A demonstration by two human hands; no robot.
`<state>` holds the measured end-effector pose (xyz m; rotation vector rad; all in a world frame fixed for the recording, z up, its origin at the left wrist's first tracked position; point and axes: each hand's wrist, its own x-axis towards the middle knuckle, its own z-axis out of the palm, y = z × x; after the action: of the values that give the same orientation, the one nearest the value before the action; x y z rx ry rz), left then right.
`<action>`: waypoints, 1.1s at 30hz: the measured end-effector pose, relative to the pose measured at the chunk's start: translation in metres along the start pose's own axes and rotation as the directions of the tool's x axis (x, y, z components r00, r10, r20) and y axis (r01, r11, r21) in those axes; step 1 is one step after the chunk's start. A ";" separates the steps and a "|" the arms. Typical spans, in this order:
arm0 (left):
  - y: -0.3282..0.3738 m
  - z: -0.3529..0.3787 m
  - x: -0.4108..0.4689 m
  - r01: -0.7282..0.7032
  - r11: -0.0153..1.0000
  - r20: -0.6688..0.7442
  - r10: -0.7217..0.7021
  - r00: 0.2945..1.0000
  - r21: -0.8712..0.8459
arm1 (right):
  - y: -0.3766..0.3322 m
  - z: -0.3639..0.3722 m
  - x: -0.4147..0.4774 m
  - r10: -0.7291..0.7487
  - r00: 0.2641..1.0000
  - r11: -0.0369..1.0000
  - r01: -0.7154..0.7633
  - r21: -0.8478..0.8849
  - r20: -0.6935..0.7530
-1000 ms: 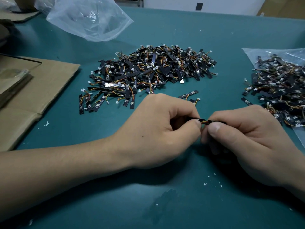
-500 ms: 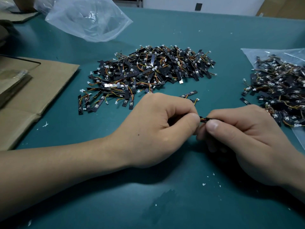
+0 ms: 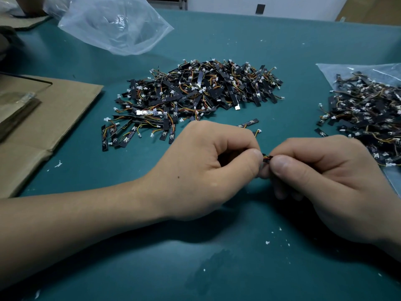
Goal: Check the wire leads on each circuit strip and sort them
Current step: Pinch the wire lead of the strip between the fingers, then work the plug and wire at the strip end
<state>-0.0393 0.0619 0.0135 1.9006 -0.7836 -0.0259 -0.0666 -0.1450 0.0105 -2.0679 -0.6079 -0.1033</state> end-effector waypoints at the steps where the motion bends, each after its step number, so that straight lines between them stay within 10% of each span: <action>1: 0.000 0.000 0.000 0.001 1.000 -0.006 -0.002 1.000 -0.002 | -0.001 0.000 0.000 0.002 1.000 1.000 -0.002 0.001 0.000; 12: 0.000 0.003 -0.002 -0.036 0.998 -0.044 0.038 0.998 0.045 | 0.000 0.000 0.000 0.107 0.989 0.958 -0.131 0.254 0.106; 33: 0.001 0.004 -0.003 -0.174 0.917 0.012 0.182 0.983 0.360 | 0.001 0.000 0.000 0.135 0.990 0.979 -0.138 0.150 0.027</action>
<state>-0.0433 0.0606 0.0113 2.1595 -0.9970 0.2687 -0.0657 -0.1452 0.0098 -1.9581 -0.4674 0.0393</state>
